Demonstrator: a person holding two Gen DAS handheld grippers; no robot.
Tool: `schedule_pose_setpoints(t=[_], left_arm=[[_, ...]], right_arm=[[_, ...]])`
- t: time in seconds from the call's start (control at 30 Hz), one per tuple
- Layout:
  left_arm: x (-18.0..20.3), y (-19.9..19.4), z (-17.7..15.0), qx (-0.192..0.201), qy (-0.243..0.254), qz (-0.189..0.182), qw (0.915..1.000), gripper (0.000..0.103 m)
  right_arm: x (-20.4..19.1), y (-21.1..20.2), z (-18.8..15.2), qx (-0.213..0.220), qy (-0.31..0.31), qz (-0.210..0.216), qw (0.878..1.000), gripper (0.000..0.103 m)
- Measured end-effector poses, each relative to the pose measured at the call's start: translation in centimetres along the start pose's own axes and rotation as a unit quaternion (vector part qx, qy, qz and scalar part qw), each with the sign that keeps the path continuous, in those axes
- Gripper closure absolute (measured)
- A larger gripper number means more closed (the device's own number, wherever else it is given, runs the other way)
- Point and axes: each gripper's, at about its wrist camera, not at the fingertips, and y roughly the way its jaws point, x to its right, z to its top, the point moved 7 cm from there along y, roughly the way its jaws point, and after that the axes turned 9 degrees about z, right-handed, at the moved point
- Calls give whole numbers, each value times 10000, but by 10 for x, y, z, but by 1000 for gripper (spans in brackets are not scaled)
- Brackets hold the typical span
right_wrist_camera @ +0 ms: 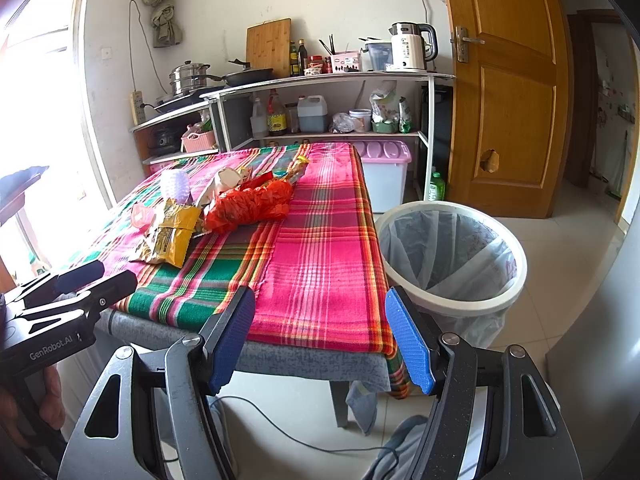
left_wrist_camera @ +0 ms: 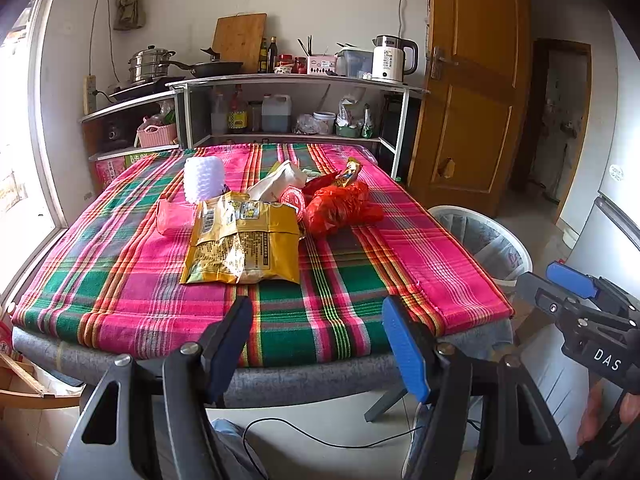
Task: Collect trash
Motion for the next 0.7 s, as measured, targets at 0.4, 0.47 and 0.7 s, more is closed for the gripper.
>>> schedule_pose_setpoints(t=[0.4, 0.47, 0.7], left_arm=[[0, 1, -1, -9, -31, -3, 10000, 34], [-1, 1, -1, -12, -39, 6, 10000, 34], [-2, 3, -1, -26, -14, 14, 10000, 34]], right_arm=[[0, 0, 0, 0, -1, -2, 10000, 35], [0, 0, 0, 1, -5, 0, 10000, 35], [0, 1, 0, -12, -17, 14, 10000, 35]])
